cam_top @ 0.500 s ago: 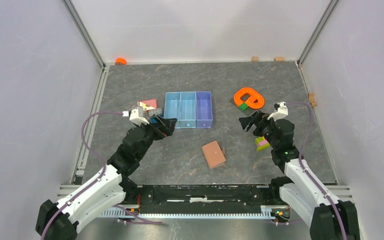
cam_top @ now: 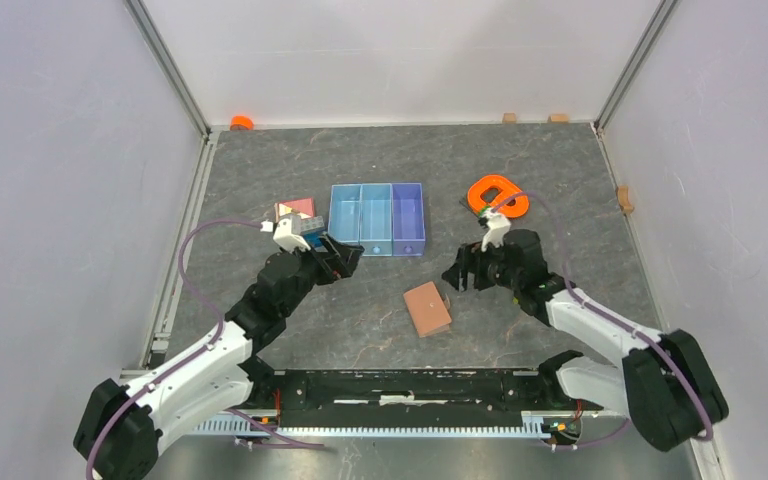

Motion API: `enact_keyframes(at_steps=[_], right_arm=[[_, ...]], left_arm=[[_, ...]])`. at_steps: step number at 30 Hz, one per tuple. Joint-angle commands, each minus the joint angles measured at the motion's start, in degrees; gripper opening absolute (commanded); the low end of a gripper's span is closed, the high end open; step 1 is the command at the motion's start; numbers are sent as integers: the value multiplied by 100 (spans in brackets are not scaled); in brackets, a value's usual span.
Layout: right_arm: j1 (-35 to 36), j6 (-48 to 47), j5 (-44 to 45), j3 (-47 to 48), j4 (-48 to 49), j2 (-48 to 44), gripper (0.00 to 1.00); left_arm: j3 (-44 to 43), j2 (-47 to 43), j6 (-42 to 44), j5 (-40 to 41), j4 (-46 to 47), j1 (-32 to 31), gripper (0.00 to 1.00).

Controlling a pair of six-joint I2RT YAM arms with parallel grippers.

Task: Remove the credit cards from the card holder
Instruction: Pick up the card holder from the center of the board.

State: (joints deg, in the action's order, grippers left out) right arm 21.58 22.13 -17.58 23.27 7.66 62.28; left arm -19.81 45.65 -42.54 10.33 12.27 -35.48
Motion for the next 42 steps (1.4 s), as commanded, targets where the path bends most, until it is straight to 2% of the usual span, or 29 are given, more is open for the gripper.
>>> enact_keyframes(at_steps=[1,10,12,17,21,27,34,42], right_arm=[[576,-635,159,386,-375,477,80],[1176,-865,748,464,-884,460,76],[1223,-859,821,418,-919,509,72],[1284,-871,703,492,-906,760,48],[1301,-864,647,523,-873,801,21],[1304,-665,884,544,-539,466,4],[1301,-4,1055,961,-267,451,0],[1305,294,1538,105,573,-151,0]], left_arm=[[-43,115,-237,-363,334,-29,97],[-99,82,-320,-458,308,-29,97],[-117,86,-332,-469,280,-29,97],[-137,28,-333,-438,212,-29,97],[-165,106,-342,-457,201,-29,97],[-315,519,-327,-663,211,-29,97],[-431,1188,-342,-949,468,-174,95],[-1027,2182,-6,-1139,441,-1056,97]])
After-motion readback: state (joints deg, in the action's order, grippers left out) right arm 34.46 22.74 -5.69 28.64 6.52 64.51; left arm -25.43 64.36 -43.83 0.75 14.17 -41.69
